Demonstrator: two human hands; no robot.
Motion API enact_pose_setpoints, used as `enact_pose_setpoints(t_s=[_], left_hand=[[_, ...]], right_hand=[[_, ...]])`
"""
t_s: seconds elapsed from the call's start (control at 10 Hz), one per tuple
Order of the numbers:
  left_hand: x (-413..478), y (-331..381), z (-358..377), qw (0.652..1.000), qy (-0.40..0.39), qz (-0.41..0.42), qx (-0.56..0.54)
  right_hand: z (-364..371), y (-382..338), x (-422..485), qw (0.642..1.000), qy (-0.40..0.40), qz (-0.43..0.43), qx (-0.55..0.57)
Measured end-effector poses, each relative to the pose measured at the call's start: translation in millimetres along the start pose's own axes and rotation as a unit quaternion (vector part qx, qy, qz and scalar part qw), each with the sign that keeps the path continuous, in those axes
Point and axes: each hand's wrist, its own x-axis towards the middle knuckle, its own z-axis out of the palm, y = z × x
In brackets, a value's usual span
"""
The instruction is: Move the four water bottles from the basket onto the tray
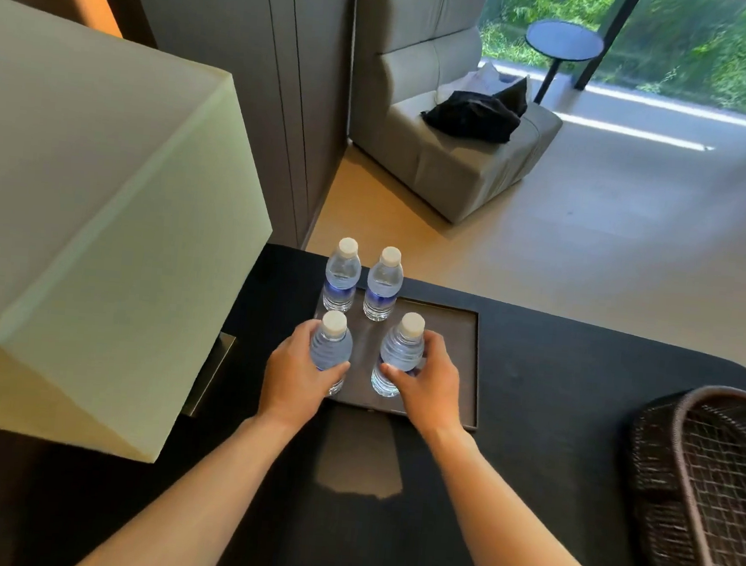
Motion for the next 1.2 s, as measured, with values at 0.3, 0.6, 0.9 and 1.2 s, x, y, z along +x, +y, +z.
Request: enact_pose_setpoints(t_s=[0.3, 0.6, 0.9, 1.2], left_hand=[[30.6, -19.3, 13.9, 1.0, -0.003, -0.005, -0.02], [53.9, -21.5, 15.1, 0.999, 0.014, -0.017, -0.03], [56.3, -30.6, 20.0, 0.999, 0.002, -0.025, -0.04], [49.5, -28.6, 18.3, 0.998, -0.019, -0.027, -0.056]], right_hand=[[34.8, 1.3, 26.1, 1.0, 0.0, 0.02, 0.0], [53.5, -2.4, 44.1, 1.0, 0.01, 0.011, 0.004], [58.9, 0.5, 45.5, 1.0, 0.009, 0.02, 0.011], [57.4, 6.4, 23.5, 0.999, 0.017, 0.048, -0.013]])
